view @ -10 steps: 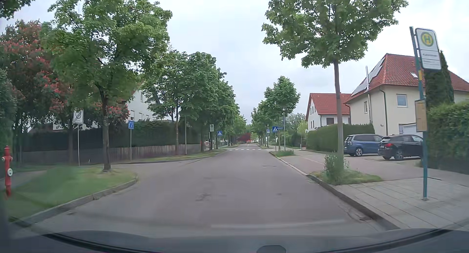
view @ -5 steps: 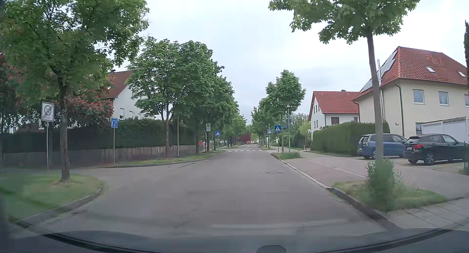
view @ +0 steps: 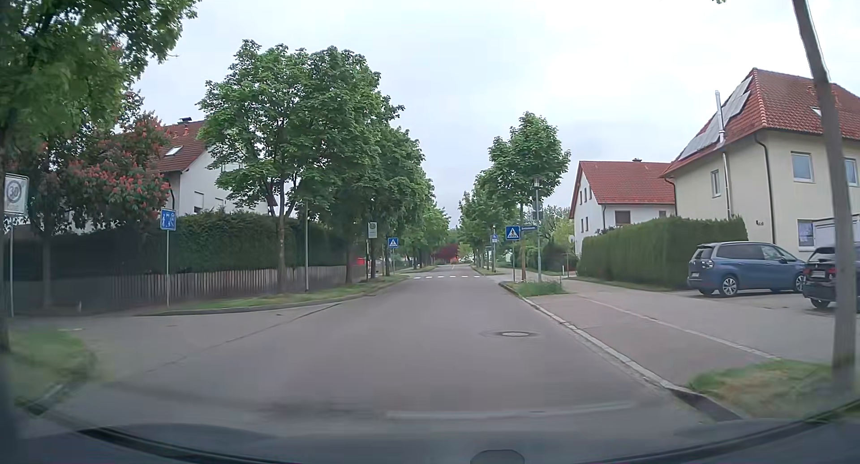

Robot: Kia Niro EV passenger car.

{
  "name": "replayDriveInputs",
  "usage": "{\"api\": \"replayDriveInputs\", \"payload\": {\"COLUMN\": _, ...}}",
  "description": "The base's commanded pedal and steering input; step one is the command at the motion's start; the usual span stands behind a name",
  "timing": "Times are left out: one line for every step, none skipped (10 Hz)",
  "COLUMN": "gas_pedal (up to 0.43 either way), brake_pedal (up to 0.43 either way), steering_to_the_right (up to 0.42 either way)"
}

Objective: Follow the waypoints while adhering to traffic rules and regulations

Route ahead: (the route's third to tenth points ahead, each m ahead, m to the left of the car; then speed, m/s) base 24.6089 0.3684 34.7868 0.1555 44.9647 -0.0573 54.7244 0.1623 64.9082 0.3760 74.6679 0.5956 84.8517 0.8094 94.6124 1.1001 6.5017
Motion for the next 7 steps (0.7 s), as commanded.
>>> {"api": "replayDriveInputs", "payload": {"gas_pedal": 0.087, "brake_pedal": 0.000, "steering_to_the_right": -0.001}}
{"api": "replayDriveInputs", "payload": {"gas_pedal": 0.087, "brake_pedal": 0.000, "steering_to_the_right": -0.003}}
{"api": "replayDriveInputs", "payload": {"gas_pedal": 0.087, "brake_pedal": 0.000, "steering_to_the_right": -0.003}}
{"api": "replayDriveInputs", "payload": {"gas_pedal": 0.087, "brake_pedal": 0.000, "steering_to_the_right": -0.003}}
{"api": "replayDriveInputs", "payload": {"gas_pedal": 0.087, "brake_pedal": 0.000, "steering_to_the_right": -0.003}}
{"api": "replayDriveInputs", "payload": {"gas_pedal": 0.087, "brake_pedal": 0.000, "steering_to_the_right": -0.004}}
{"api": "replayDriveInputs", "payload": {"gas_pedal": 0.087, "brake_pedal": 0.000, "steering_to_the_right": -0.004}}
